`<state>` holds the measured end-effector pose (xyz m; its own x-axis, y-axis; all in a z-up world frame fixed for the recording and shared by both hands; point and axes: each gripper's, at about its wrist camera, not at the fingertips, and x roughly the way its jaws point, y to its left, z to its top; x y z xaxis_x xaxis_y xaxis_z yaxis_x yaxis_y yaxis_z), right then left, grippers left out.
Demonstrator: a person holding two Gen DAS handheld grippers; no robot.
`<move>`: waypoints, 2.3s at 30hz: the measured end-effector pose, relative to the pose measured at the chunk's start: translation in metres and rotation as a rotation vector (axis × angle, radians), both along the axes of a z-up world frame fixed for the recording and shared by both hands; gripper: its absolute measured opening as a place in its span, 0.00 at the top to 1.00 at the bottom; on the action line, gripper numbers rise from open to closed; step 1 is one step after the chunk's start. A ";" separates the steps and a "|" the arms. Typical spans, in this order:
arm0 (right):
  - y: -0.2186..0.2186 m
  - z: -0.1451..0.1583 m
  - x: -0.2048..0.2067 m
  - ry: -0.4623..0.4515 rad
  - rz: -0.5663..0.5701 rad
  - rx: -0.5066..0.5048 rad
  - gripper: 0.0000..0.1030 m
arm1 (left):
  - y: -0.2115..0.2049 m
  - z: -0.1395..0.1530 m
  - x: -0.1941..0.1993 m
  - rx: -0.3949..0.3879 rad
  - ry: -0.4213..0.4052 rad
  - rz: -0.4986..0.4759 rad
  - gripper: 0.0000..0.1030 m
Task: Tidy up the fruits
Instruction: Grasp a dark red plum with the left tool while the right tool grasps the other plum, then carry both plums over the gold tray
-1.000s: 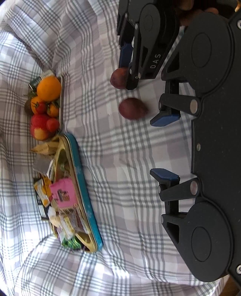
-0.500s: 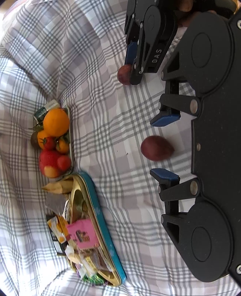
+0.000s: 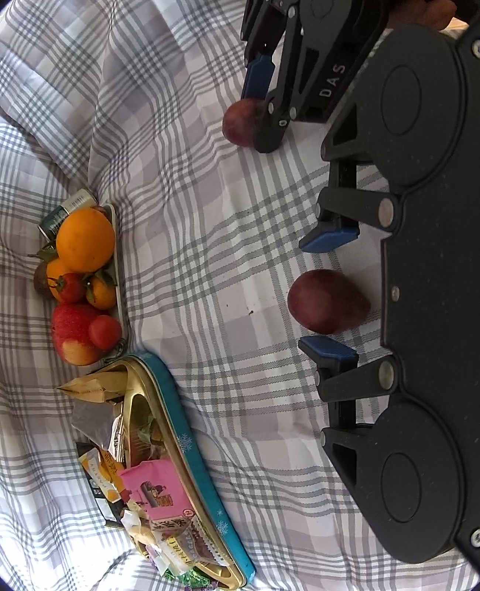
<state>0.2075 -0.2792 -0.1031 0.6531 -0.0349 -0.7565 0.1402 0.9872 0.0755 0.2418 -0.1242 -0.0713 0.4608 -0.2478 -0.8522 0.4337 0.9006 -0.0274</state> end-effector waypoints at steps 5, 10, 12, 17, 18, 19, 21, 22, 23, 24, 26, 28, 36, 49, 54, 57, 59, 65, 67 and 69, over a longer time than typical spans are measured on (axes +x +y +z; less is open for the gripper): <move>0.000 -0.001 0.004 -0.002 -0.002 -0.003 0.63 | 0.001 0.000 0.004 -0.006 -0.001 0.016 0.46; 0.002 -0.002 0.006 -0.003 0.003 -0.022 0.61 | 0.002 0.000 0.004 -0.007 -0.002 0.029 0.57; 0.003 -0.003 0.007 -0.004 0.001 -0.026 0.61 | 0.001 0.001 0.004 -0.009 0.000 0.036 0.57; 0.003 -0.002 0.006 -0.001 0.006 -0.034 0.62 | 0.002 0.003 0.000 -0.005 0.002 0.044 0.57; 0.003 -0.002 0.006 0.001 0.007 -0.032 0.62 | 0.003 0.004 0.000 -0.005 0.001 0.046 0.57; 0.003 -0.001 0.005 0.004 0.006 -0.026 0.62 | 0.004 0.005 -0.001 -0.005 -0.002 0.047 0.57; 0.002 0.001 0.003 0.006 0.006 -0.011 0.62 | 0.005 0.008 -0.003 -0.004 -0.008 0.050 0.57; 0.002 0.002 0.001 0.007 0.005 -0.005 0.62 | 0.006 0.011 -0.004 -0.003 -0.012 0.052 0.57; 0.002 0.003 0.000 0.006 0.005 -0.002 0.62 | 0.007 0.013 -0.005 -0.004 -0.016 0.054 0.57; 0.003 0.005 -0.002 0.005 0.005 0.000 0.62 | 0.008 0.015 -0.006 -0.004 -0.020 0.056 0.57; 0.005 0.009 -0.006 -0.001 0.006 0.002 0.62 | 0.011 0.020 -0.009 -0.004 -0.028 0.060 0.57; 0.006 0.014 -0.010 -0.010 0.007 0.006 0.62 | 0.015 0.026 -0.013 -0.009 -0.039 0.064 0.57; 0.017 0.045 -0.036 -0.068 0.036 0.020 0.62 | 0.035 0.057 -0.038 -0.009 -0.095 0.092 0.57; 0.042 0.102 -0.109 -0.192 0.118 0.048 0.62 | 0.073 0.113 -0.109 -0.014 -0.221 0.150 0.57; 0.049 0.119 -0.141 -0.229 0.154 0.065 0.62 | 0.076 0.122 -0.139 0.006 -0.261 0.146 0.57; 0.053 0.126 -0.158 -0.247 0.174 0.073 0.62 | 0.076 0.124 -0.155 0.001 -0.266 0.143 0.57; 0.056 0.130 -0.170 -0.257 0.185 0.079 0.62 | 0.077 0.125 -0.165 -0.005 -0.262 0.144 0.57; 0.060 0.134 -0.198 -0.254 0.214 0.116 0.62 | 0.076 0.122 -0.188 -0.009 -0.243 0.149 0.57; 0.061 0.133 -0.203 -0.246 0.219 0.117 0.62 | 0.076 0.120 -0.195 -0.014 -0.236 0.152 0.57; 0.063 0.131 -0.209 -0.234 0.224 0.121 0.62 | 0.077 0.117 -0.200 -0.018 -0.225 0.156 0.57</move>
